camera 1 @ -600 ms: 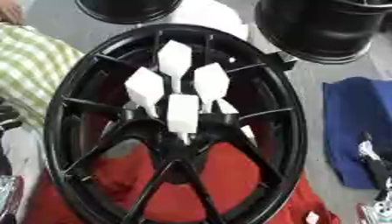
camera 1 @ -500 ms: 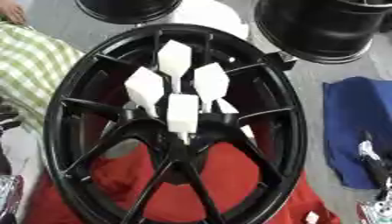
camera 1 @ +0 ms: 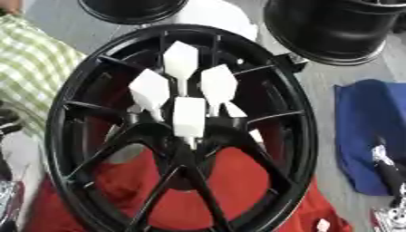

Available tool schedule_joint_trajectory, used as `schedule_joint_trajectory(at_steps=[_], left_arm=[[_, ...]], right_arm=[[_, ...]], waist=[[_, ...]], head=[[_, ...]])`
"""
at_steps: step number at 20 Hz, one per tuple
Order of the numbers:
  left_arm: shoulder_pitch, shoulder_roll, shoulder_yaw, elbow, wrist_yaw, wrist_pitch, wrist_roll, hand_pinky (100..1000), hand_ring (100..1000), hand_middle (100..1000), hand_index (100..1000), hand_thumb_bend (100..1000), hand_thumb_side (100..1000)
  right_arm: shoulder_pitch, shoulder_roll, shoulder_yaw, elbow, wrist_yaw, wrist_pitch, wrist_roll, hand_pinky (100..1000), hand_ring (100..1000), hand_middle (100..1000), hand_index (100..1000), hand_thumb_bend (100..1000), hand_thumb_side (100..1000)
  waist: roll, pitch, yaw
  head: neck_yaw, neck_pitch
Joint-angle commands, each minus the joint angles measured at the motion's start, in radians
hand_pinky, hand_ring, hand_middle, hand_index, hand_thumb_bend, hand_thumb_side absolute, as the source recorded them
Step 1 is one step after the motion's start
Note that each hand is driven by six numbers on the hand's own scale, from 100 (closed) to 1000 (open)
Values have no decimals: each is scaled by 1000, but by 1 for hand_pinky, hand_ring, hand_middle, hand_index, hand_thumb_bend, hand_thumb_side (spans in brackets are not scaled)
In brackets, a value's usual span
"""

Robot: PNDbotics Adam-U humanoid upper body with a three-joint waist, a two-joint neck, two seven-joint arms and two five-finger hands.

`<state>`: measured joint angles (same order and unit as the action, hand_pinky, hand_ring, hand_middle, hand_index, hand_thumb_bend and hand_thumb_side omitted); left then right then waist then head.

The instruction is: Pull the pin out of the wheel hub.

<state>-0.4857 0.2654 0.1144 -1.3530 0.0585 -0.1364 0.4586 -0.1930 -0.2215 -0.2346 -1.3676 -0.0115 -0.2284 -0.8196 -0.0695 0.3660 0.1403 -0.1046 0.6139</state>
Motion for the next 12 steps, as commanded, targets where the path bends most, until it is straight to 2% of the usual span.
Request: schedule_joint_trajectory(at_steps=[1, 5, 8, 12], left_arm=[[-33, 56, -4, -63, 6, 1, -34, 576, 598, 578, 735, 132, 828], [-119, 197, -39, -172, -43, 19, -175, 585, 603, 593, 749, 100, 706], [-229, 343, -85, -264, -102, 41, -360, 606, 612, 602, 760, 100, 541], [-389, 492, -153, -363, -125, 54, -604, 635, 622, 604, 769, 100, 436]], right_arm=[[-1, -6, -12, -30, -7, -1, -6, 526, 594, 502, 613, 633, 283], [10, -3, -18, -47, -3, 1, -9, 525, 593, 501, 612, 634, 283], [20, -8, -23, -57, 0, 4, -13, 524, 591, 500, 612, 634, 283], [31, -16, -27, -64, 8, 10, -17, 523, 590, 499, 611, 634, 283]], waist=[[2, -11, -2], [6, -5, -1], [16, -4, 0], [28, -6, 1]], head=[[-19, -2], [-41, -4], [-60, -1], [-76, -1]])
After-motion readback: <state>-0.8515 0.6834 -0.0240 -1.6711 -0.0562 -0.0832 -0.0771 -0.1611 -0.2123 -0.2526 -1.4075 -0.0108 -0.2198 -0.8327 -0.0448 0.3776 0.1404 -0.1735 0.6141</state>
